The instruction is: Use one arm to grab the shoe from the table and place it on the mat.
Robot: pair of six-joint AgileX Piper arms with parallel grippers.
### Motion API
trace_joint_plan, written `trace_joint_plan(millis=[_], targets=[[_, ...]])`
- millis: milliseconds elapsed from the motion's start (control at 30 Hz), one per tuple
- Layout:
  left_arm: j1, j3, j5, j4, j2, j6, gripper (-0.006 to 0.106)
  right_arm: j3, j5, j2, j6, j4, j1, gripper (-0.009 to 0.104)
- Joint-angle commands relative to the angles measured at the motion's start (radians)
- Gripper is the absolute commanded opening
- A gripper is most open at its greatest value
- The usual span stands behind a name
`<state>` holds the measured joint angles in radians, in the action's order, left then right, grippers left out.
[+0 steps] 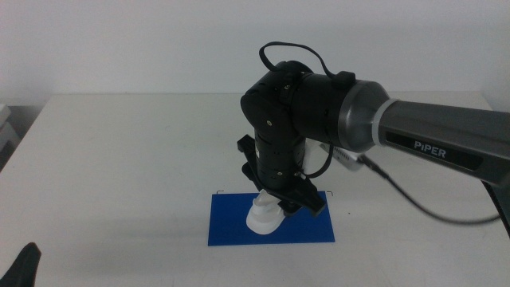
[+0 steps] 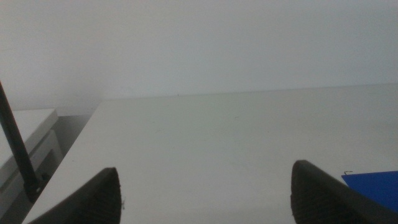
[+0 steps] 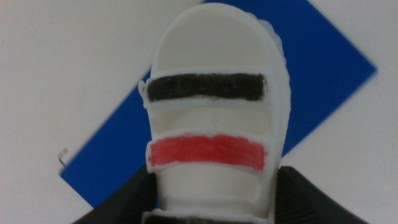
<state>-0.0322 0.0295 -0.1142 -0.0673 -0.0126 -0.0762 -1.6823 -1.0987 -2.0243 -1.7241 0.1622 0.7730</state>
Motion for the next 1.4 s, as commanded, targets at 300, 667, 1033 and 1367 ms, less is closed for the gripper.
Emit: trace_joint_plan(millis=[300, 667, 1033, 1367], targets=[[-0.005, 0.007, 0.082, -0.010, -0.014, 0.005, 0.094, -0.034, 0.035, 0.058, 0.746, -0.094, 0.001, -0.004], [-0.005, 0.007, 0.082, -0.010, -0.014, 0.005, 0.094, -0.034, 0.053, 0.058, 1.325, -0.019, -0.001, -0.004], [-0.005, 0.007, 0.082, -0.010, -0.014, 0.005, 0.094, -0.034, 0.052, 0.058, 1.381, 0.016, -0.012, -0.004], [-0.005, 0.007, 0.082, -0.010, -0.014, 0.005, 0.094, -0.034, 0.069, 0.058, 1.916, 0.019, -0.014, -0.004]])
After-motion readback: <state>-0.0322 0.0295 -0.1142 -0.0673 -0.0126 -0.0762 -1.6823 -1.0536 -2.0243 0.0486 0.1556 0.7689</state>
